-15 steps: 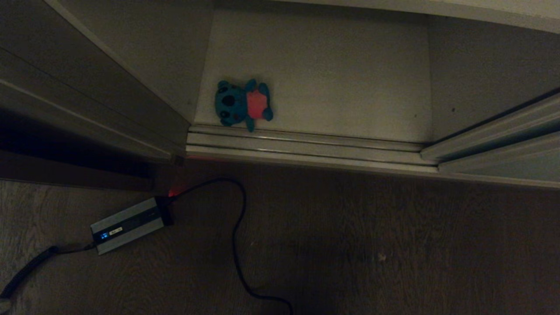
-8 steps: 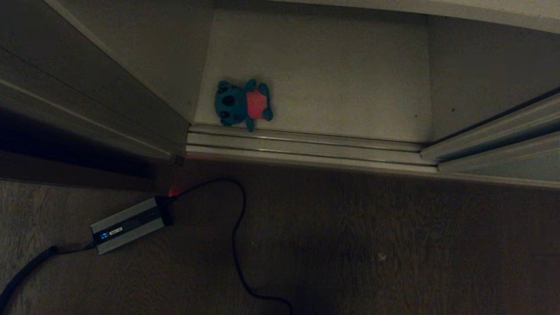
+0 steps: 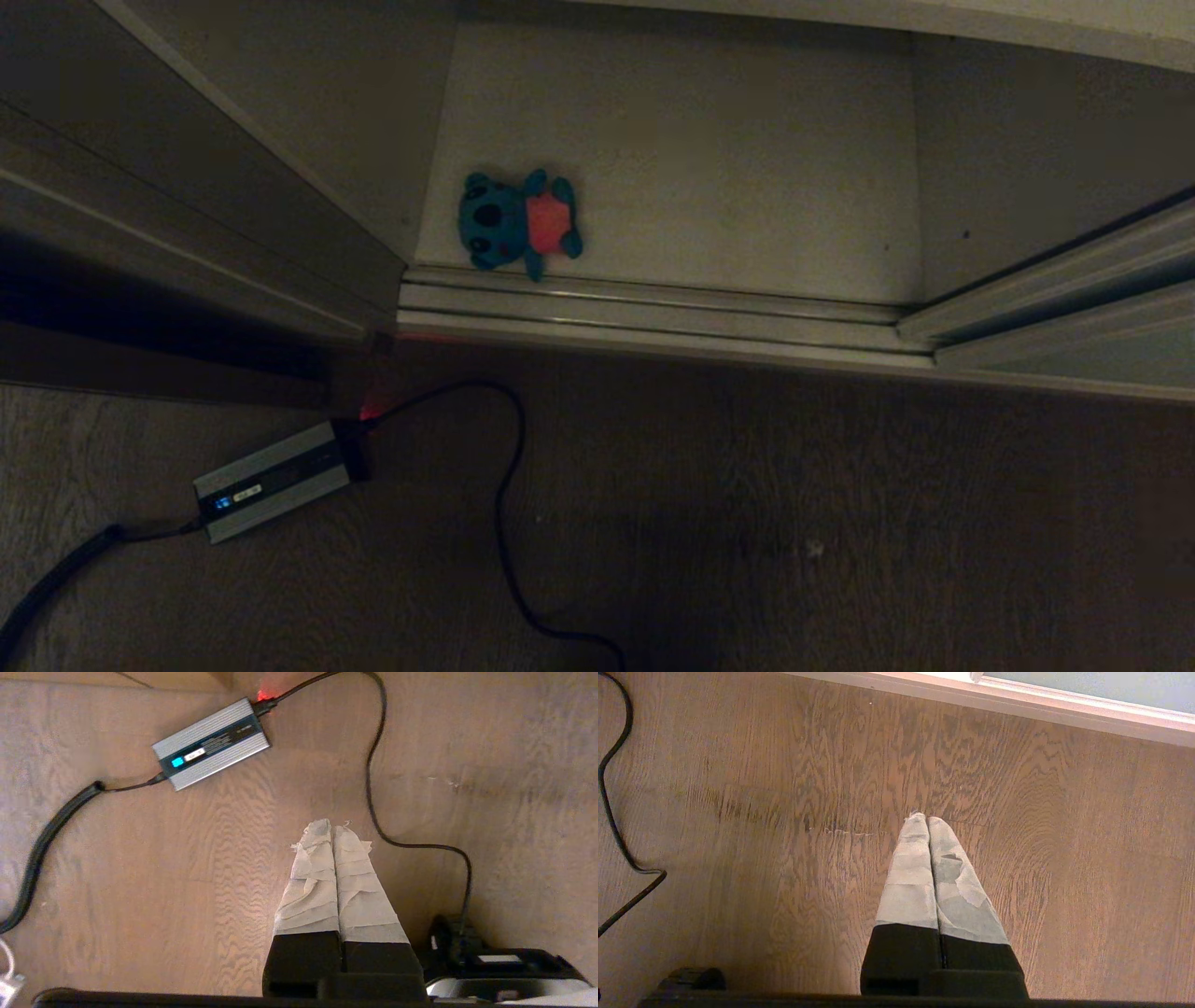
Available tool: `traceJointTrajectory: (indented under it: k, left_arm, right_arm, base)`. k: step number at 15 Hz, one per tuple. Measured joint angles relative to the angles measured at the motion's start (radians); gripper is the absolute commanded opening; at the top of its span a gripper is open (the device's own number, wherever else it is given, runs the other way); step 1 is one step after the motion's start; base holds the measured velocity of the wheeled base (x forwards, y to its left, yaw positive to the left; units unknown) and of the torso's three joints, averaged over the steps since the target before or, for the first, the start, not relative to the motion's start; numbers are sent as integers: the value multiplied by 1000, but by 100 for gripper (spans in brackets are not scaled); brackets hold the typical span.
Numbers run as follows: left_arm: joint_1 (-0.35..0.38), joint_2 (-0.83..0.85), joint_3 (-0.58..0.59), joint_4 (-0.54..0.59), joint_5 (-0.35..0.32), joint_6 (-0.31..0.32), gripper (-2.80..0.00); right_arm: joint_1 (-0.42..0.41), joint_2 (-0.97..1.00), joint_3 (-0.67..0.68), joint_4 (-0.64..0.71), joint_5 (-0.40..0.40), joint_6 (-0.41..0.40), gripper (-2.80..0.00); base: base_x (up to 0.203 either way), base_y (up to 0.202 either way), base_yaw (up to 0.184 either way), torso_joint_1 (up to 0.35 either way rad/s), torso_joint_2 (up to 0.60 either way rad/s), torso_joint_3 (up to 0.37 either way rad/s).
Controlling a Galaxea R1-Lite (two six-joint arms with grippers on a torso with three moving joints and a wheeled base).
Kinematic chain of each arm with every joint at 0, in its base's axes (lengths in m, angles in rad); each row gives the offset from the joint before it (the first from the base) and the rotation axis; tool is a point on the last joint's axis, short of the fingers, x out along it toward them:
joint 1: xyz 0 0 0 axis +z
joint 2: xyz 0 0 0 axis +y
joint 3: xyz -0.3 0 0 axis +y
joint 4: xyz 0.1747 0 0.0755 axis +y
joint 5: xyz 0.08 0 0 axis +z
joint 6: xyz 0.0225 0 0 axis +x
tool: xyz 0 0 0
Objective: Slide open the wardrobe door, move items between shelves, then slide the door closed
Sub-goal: Place the pink doll on the lower shelf
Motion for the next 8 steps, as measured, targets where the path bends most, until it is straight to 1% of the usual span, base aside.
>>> traceJointTrajectory:
  k: [1, 3, 6, 8]
  left_arm:
    - [-6, -10, 4, 9, 1, 3, -280]
    - [-11, -21, 10, 28, 6, 9, -280]
    - [-12, -35, 13, 34, 6, 39, -280]
    - [-12, -36, 11, 30, 10, 43, -280]
  right_arm:
    - [0, 0, 0, 0, 0, 0, -280]
    - [0, 0, 0, 0, 0, 0, -280]
    - [0, 0, 0, 0, 0, 0, -280]
    - [0, 0, 0, 0, 0, 0, -280]
  base:
    - [0, 0, 0, 0, 0, 0]
    - [0, 0, 0, 1, 3, 96]
    - [0, 0, 0, 3, 3, 179]
    - [0, 0, 0, 5, 2, 199]
